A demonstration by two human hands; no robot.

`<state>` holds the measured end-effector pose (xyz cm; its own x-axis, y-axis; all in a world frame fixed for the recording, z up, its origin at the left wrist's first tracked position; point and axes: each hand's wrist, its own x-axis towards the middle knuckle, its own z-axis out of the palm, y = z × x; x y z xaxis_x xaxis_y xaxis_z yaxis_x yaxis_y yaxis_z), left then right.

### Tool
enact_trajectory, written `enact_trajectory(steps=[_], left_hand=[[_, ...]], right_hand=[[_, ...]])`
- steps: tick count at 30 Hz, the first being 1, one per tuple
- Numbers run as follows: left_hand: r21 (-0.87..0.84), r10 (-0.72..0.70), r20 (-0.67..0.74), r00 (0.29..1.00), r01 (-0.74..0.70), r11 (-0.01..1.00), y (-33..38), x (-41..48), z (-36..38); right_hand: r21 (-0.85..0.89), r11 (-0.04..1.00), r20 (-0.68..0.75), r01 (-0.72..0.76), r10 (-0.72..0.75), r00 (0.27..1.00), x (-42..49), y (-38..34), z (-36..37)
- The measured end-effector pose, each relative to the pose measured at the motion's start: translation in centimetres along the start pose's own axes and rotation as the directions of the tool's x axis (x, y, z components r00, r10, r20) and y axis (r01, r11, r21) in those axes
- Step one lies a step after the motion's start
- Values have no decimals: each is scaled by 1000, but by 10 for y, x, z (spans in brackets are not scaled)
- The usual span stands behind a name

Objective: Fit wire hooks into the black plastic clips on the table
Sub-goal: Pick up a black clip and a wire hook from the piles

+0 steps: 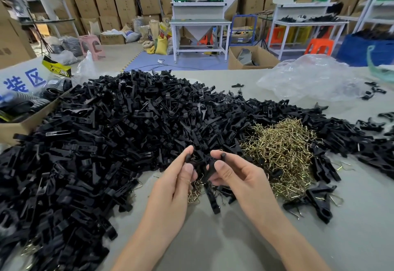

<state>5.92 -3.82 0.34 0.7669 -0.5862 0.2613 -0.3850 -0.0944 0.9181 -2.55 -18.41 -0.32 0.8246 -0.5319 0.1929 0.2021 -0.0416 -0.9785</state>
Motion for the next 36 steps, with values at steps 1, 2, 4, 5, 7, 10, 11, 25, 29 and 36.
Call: enact_trajectory(steps=[1,2,4,5,7,10,11,25,29,36], left_hand=[[-4,-3,11,1000,3,1000,0,0,1],[-29,-11,26,1000,12,1000,0,1,2],[-107,-38,56,998,44,993,3,0,2],[-128,-42,58,997,49,991,4,0,2],[-134,-25,25,999,28,991,6,0,2],[-147,-9,-26,1000,5,989,6,0,3],[-163,-20,-27,999,16,987,6,0,3],[-253,-47,20,999,50,966,5,-2,4],[-254,-24,22,999,29,967,6,-4,4],[-43,74,6,997,-73,996,5,-2,-1]], right_hand=[[-11,1000,13,-4,4,1000,0,0,0],[-27,1000,23,-5,6,1000,-1,1,0],[-42,999,30,-9,10,1000,-1,1,0],[-37,999,31,-10,11,999,-1,1,0],[-28,1000,39,-11,13,999,-1,1,0],[-43,999,66,-26,29,997,-2,1,1],[-52,998,71,-28,31,997,-2,1,1],[-35,999,93,-7,10,996,-3,0,1],[8,1000,103,-17,16,995,-3,-1,1],[22,1000,125,-10,8,992,-2,-1,-2]])
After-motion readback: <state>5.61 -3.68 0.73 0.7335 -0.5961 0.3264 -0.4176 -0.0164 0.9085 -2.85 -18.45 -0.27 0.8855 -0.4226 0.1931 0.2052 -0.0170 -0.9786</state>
